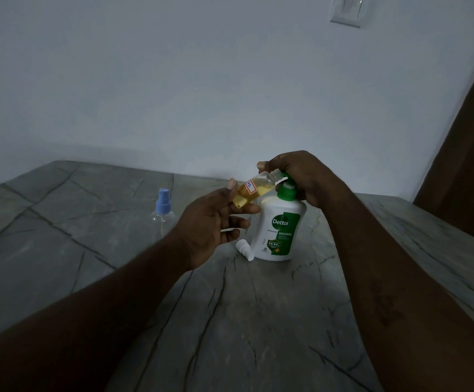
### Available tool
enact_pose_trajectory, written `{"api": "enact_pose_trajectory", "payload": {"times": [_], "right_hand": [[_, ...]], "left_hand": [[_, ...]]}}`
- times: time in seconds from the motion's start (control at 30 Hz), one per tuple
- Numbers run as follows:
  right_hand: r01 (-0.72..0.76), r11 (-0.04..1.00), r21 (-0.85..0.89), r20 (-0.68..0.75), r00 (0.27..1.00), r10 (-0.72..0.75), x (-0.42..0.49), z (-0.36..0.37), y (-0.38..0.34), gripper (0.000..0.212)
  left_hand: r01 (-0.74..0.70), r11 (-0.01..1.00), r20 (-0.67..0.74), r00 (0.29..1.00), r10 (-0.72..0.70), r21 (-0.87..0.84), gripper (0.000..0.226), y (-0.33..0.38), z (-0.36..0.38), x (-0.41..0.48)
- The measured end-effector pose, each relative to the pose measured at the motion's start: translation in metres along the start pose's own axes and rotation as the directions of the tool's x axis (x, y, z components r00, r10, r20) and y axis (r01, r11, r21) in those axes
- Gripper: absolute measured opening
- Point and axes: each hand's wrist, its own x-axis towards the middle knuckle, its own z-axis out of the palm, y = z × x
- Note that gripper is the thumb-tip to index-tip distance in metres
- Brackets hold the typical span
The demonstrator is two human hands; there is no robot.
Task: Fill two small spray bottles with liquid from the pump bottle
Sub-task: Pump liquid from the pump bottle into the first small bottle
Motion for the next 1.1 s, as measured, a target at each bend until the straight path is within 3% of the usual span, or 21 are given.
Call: {"api": "enact_pose_trajectory", "payload": {"times": [0.1, 0.2, 0.47, 0.6, 0.73, 1.1], "right_hand": [[0.013, 0.999, -0.037, -0.013, 1.0, -0.014, 0.0011, -0.0032, 0.0, 0.023], [0.04, 0.998, -0.057, -0.022, 0.999, -0.042, -0.0012, -0.005, -0.0045, 0.018], [0.011, 1.0, -0.028, -0.007, 1.0, -0.011, -0.0005, -0.0016, -0.0024, 0.017], [-0.011, 1.0, -0.003, 0.002, 1.0, 0.011, 0.002, 0.0007, 0.0021, 0.036], [0.023, 0.999, -0.027, 0.004, 1.0, -0.023, -0.0023, -0.0015, -0.0016, 0.009], [0.007, 1.0, -0.017, -0.009, 1.0, -0.007, -0.0031, -0.0006, -0.0021, 0.011]], "left_hand": [[0.005, 1.0, 0.005, 1.0, -0.005, -0.004, 0.047, 0.0002, 0.0004, 0.0001], [0.002, 1.0, 0.013, 1.0, -0.002, -0.025, 0.041, 0.0006, 0.0003, 0.0002], [0.0, 1.0, 0.007, 1.0, 0.0, -0.018, 0.041, -0.0011, -0.0009, 0.0018], [0.004, 1.0, 0.011, 1.0, -0.004, -0.007, 0.043, -0.0029, -0.0013, 0.0008], [-0.001, 1.0, 0.015, 1.0, 0.001, 0.003, 0.046, -0.0022, -0.0007, 0.0007], [-0.001, 1.0, 0.004, 1.0, 0.001, -0.002, 0.044, -0.0016, -0.002, 0.0021]]}}
